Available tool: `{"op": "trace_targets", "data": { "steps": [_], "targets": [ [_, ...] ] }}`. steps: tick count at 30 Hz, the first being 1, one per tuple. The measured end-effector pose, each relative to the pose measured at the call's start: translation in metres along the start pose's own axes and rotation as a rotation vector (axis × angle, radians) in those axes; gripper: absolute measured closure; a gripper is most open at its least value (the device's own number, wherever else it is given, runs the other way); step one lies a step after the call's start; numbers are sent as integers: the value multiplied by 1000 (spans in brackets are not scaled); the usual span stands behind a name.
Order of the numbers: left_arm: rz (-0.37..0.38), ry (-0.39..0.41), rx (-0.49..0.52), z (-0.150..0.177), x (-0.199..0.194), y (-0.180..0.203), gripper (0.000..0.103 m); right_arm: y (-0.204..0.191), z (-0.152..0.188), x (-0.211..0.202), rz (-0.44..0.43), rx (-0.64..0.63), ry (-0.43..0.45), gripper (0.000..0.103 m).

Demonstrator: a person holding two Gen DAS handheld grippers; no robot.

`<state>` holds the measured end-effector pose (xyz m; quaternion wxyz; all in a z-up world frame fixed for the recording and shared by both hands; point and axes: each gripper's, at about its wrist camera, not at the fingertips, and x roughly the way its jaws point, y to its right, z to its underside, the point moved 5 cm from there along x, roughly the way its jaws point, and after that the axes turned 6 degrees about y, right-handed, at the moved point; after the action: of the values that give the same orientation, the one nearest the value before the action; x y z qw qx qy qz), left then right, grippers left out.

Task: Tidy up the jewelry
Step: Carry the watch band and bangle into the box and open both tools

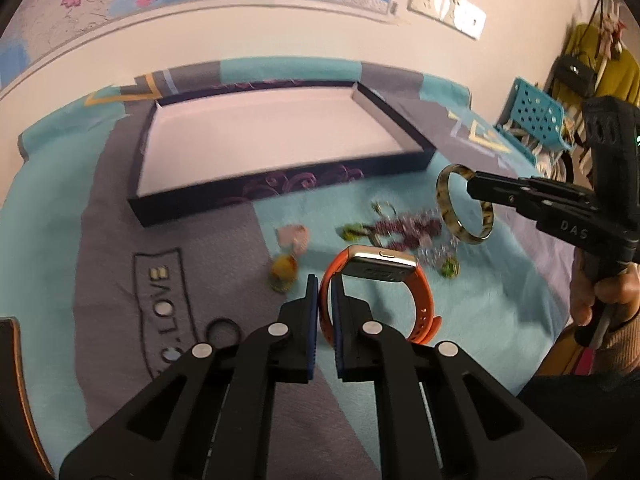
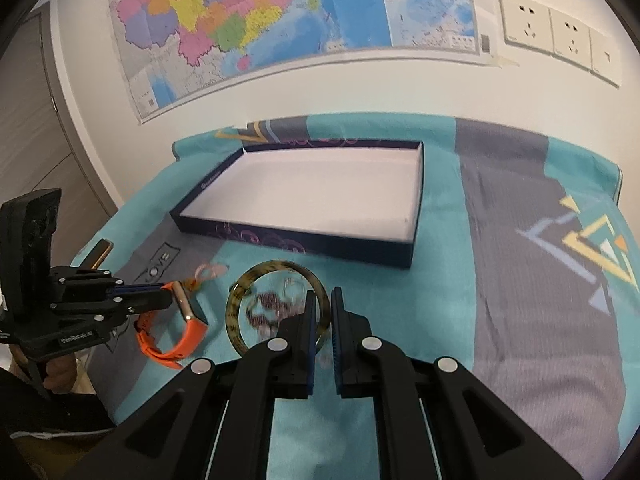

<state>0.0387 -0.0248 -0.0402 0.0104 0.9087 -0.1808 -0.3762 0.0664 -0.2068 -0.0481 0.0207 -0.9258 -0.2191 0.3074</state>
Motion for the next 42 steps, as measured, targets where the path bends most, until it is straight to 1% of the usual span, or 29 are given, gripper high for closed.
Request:
{"op": "trace_targets", "data": {
  "steps": [3,7,13,15,20,26,30,35,42],
  "targets": [
    [-5,20,-33,-12,-4,-12,96,1,-12,7,-3,-7,10,97],
    [-47,50,-51,-33,-5,-29,96,2,-31,17,9,-23,30,97],
    [-109,82,-58,-68,6,-50,96,8,-63,38,29,-48,50,97],
    [-121,96,-60,-78,10,-56,96,12,-72,49,33,-50,45,97],
    [-144,98,-83,-101,29,-74,96,17,-90,75,39,-41,28,97],
    [-158,75,-113,-121,58,-92,95,24,-110,115,57,-39,-15,97],
    [-167,53,-133,-131,77,-103,94,26,-116,138,75,-39,-46,97],
    [-168,25,-166,-140,101,-115,94,34,-120,168,80,-9,-103,97],
    [-171,-14,-206,-148,122,-126,94,41,-126,189,94,21,-148,97]
  ]
}}
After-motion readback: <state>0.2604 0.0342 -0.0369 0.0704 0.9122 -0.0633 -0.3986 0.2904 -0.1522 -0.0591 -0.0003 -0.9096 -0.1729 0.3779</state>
